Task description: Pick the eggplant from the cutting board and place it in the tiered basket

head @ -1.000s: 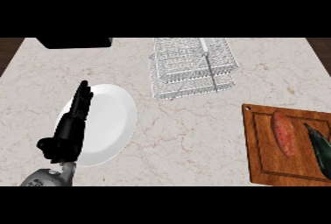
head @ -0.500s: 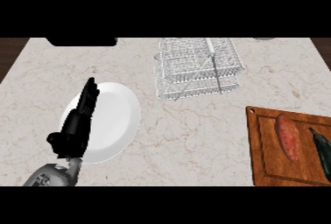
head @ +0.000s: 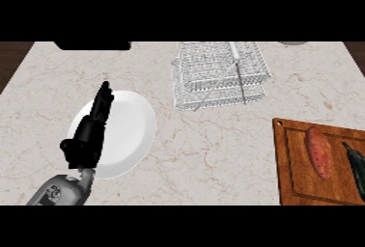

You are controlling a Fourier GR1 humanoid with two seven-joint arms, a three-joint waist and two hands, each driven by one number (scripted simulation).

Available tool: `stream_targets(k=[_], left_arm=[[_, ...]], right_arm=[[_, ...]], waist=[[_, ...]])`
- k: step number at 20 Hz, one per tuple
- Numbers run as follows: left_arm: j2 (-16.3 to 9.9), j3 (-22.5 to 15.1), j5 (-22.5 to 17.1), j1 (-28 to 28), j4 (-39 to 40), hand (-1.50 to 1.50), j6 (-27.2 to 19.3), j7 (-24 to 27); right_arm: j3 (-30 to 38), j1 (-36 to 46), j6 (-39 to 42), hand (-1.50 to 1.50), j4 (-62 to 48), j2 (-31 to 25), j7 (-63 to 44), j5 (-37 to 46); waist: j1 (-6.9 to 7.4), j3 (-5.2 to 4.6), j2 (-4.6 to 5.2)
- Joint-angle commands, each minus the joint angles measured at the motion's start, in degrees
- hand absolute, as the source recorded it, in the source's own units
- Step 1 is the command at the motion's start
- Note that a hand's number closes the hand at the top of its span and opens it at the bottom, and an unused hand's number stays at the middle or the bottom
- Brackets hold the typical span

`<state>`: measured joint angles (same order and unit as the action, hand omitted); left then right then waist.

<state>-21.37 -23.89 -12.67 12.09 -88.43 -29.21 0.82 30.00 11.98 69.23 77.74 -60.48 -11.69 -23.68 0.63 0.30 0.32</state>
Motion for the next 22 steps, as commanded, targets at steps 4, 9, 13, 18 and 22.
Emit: stream_targets(k=[4,9,13,18,22], left_arm=[[0.8,1.9,0.0,1.3,2.4,0.0,1.1,0.5],[2.3,0.1,2.8,1.8,1.8,0.0,-0.9,-1.1],[1.4,2.4,1.1,2.1,2.0,0.0,1.1,-1.9],[2.9,0.6,3.7,2.1,1.7,0.0,0.0,-2.8],[3.2,1.3,3.2,0.7,0.3,0.0,1.1,-1.4]], right_arm=[[-0.9,-0.1,11.6,-1.5,3.4,1.0,7.8,9.2],[-4.6,-1.7,10.5,-1.5,5.2,1.7,9.8,15.8],[-4.2,-4.3,11.2,-1.5,7.2,-1.2,13.7,18.2],[-8.7,-5.1,3.8,-1.5,10.1,1.5,19.5,28.6],[-10.9,-7.2,-0.5,-1.5,10.3,-0.5,26.0,34.0]], waist=[[-0.18,-0.09,0.0],[-0.05,-0.01,-0.02],[-0.84,-0.08,-0.26],[-0.33,-0.01,-0.11],[-0.17,-0.06,-0.2]])
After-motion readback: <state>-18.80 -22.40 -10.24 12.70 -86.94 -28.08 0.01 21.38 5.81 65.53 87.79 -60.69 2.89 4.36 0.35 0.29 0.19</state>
